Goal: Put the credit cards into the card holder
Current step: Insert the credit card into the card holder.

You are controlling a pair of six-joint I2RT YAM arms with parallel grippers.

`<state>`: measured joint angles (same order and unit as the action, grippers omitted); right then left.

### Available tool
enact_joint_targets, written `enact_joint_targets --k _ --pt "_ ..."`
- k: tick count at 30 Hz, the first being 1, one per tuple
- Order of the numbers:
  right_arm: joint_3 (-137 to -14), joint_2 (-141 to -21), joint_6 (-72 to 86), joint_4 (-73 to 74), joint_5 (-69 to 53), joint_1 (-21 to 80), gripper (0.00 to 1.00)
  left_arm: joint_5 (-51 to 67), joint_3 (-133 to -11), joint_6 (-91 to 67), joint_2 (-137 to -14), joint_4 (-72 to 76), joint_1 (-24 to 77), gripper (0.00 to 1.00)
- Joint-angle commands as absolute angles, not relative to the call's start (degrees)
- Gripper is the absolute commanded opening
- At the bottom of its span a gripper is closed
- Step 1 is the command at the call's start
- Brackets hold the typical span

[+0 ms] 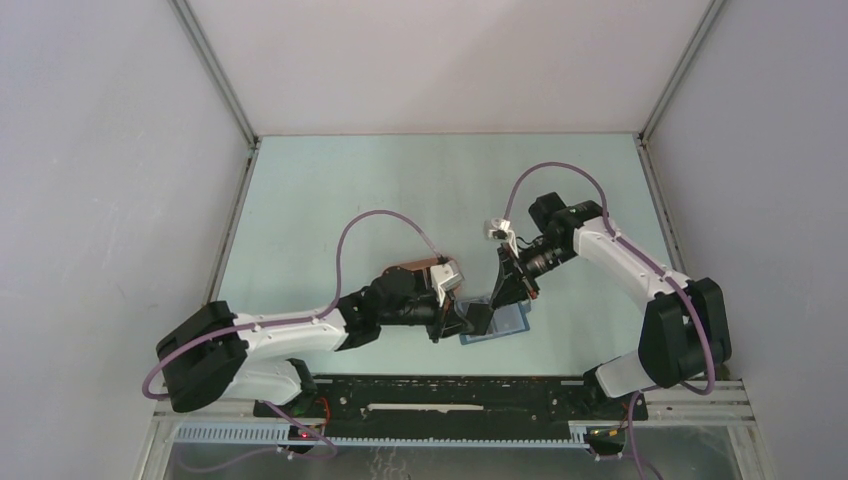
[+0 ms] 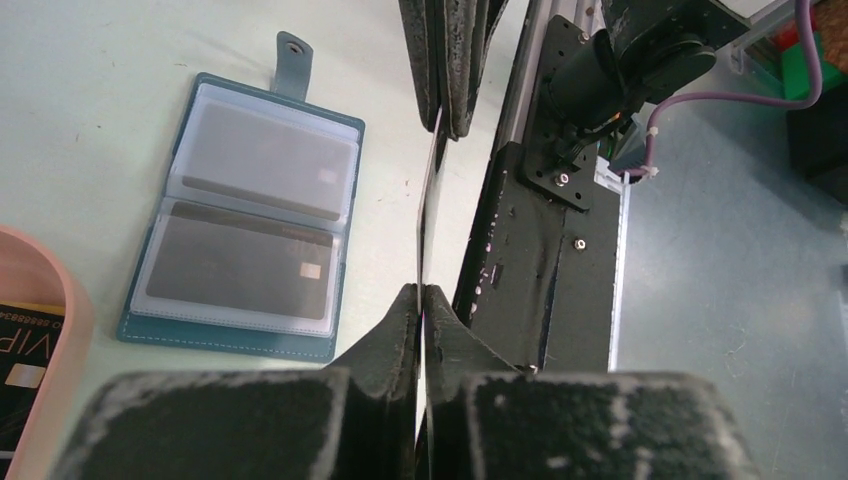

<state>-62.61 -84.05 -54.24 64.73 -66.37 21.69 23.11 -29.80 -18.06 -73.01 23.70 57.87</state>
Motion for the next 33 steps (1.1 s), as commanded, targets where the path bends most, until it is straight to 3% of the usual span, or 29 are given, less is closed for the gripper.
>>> enact_joint_targets --k 1,5,7,16,20,24,29,33 --pt "-63.68 -84.45 -63.24 71.84 -68.9 22.62 0.0 19.85 -29.46 -18.64 -69.49 26.53 58.1 0.13" --pt "-63.67 -84.5 -63.42 72.6 -67.9 20.56 0.0 15.6 -28.26 -19.54 -66.63 23.07 58.1 0.37" --pt "-63.71 -84.84 -62.31 72.51 -68.36 18.69 0.0 13.7 -27.43 -19.75 -64.79 21.21 58.1 0.44" --pt "-63.73 -87.29 -51.25 66.92 -66.29 14.6 0.0 5.34 -22.24 -20.86 -57.27 20.66 57.85 0.6" --pt "-63.23 -89.82 -43.65 61.79 -63.0 13.02 0.0 3.47 -19.48 -24.89 -57.32 25.38 57.5 0.73" --pt "-63.28 -92.58 -37.93 58.08 -58.86 11.15 0.0 5.43 -19.47 -27.84 -61.67 28.31 57.22 0.69" --pt "-63.5 -95.24 -35.27 57.06 -56.71 8.8 0.0 10.17 -22.14 -30.94 -69.91 33.14 57.22 0.43" --pt "-63.52 -96.56 -33.72 56.2 -54.33 8.11 0.0 13.08 -25.15 -32.38 -76.5 35.1 57.3 0.32"
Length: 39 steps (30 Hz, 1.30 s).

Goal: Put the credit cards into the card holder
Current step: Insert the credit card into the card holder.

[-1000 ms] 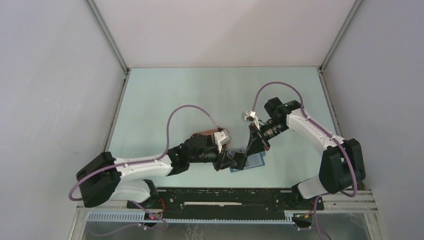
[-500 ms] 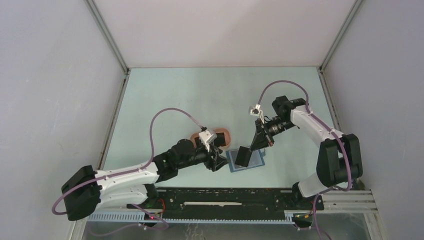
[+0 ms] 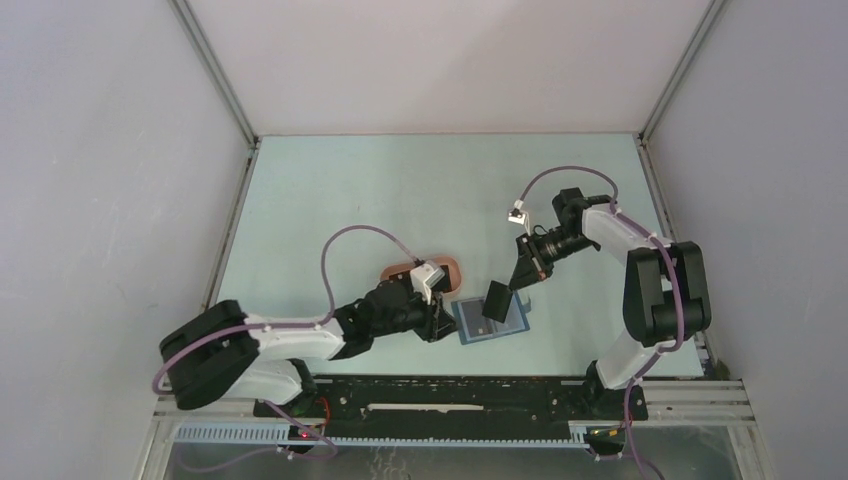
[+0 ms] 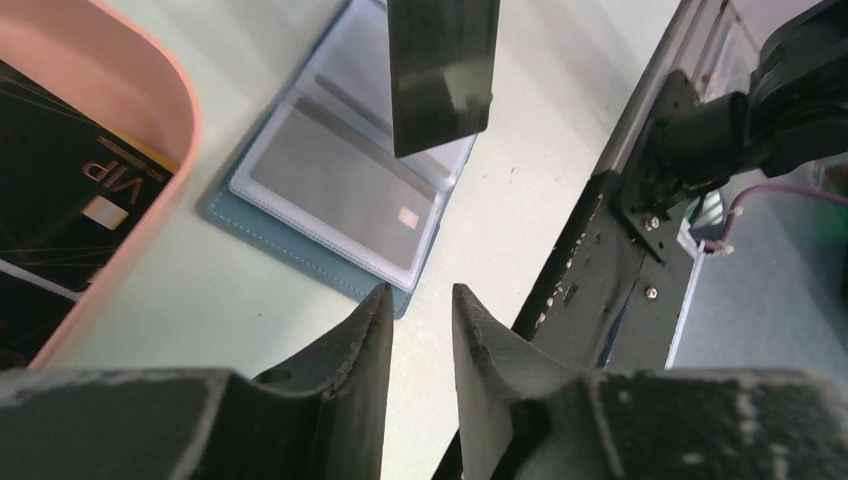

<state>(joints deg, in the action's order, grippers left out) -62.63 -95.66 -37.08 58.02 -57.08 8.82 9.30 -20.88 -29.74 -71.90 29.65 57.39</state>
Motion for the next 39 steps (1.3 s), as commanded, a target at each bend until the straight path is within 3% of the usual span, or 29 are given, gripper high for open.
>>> enact_joint_targets --k 1,14,39 --pt "-63.54 -97.08 -33.38 56.06 -53.67 7.97 0.0 13.25 -25.88 -32.52 -77.9 35.27 57.38 0.32" --pt "-63.51 -100.58 -29.77 54.32 -50.04 7.73 0.0 10.11 -32.28 -31.3 -88.77 33.05 59.64 0.2" --pt "-64.82 -103.53 -28.47 54.36 -43.63 11.19 0.0 0.43 -35.85 -28.55 -91.2 14.85 60.29 0.12"
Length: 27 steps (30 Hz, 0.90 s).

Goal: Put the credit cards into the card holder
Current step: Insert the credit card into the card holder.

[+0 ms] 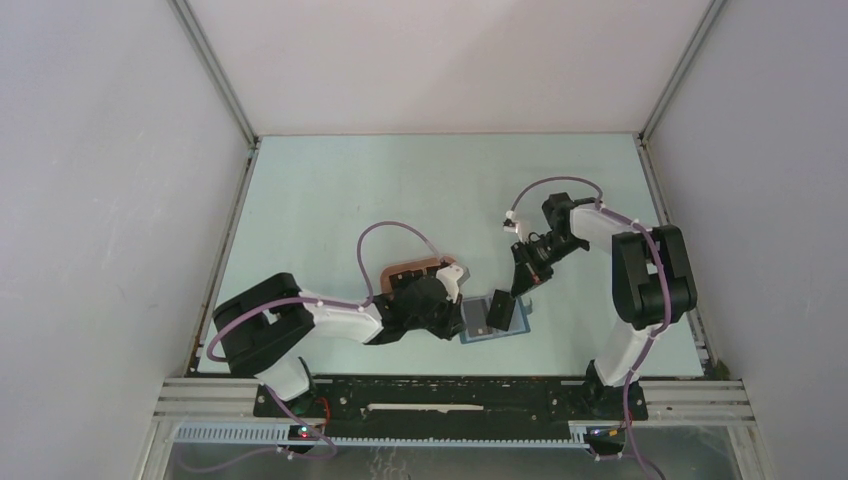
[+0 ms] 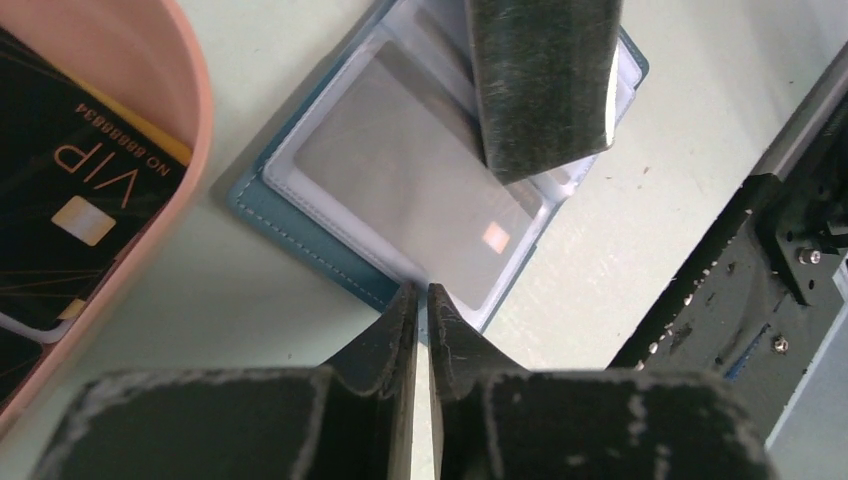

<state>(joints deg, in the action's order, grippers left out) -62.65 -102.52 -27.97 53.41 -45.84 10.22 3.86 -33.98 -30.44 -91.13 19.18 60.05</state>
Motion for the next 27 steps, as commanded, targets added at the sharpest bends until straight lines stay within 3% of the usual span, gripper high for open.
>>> enact_joint_targets --k 1,27 --pt "-65.09 -103.88 -28.99 54.93 -43.66 11.35 0.0 0.36 -35.86 -28.56 -91.13 14.78 60.29 0.12" --pt "-69.11 -110.53 -29.0 57.12 -40.87 17.0 0.0 0.15 -37.08 -27.69 -91.19 13.36 60.29 0.11"
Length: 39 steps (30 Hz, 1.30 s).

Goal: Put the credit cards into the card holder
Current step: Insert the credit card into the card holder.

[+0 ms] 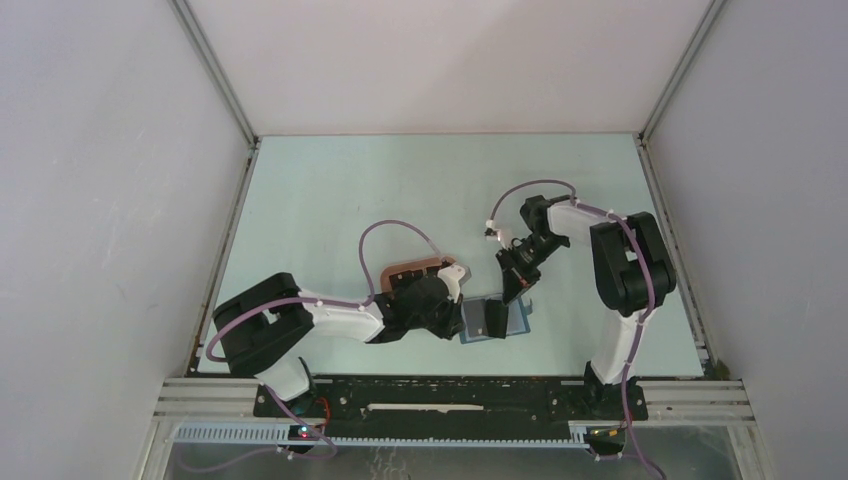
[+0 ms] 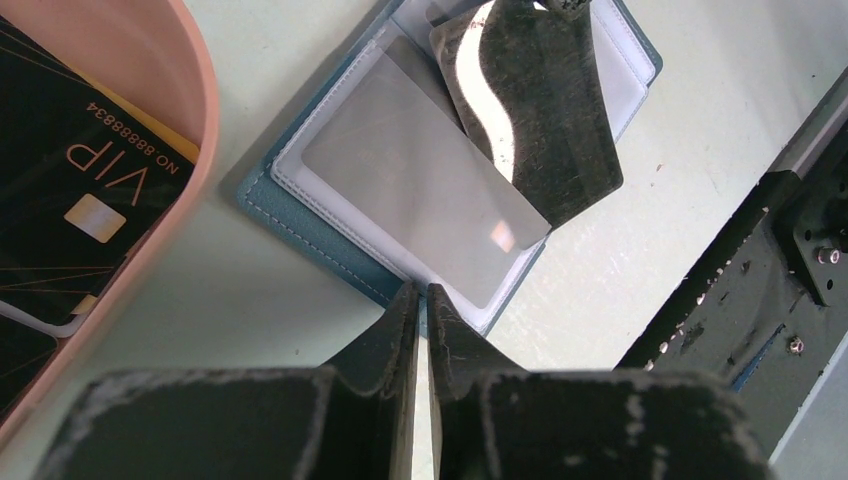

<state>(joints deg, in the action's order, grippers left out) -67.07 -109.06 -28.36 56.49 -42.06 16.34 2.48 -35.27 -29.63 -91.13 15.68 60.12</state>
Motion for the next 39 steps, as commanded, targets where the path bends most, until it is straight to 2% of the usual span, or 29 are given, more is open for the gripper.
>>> enact_joint_targets --k 1,25,39 --pt "-69.28 -110.83 -28.93 57.22 -40.8 17.11 0.0 0.17 -37.09 -27.62 -91.2 13.36 60.29 0.11" --pt "-75.84 -118.08 -26.7 59.98 -38.75 18.61 0.0 0.22 -36.83 -27.42 -91.07 14.11 60.29 0.11" --pt "-76.18 -117.9 -25.23 60.49 -34.56 21.13 0.0 0.34 -37.04 -27.16 -91.08 14.15 60.29 0.11"
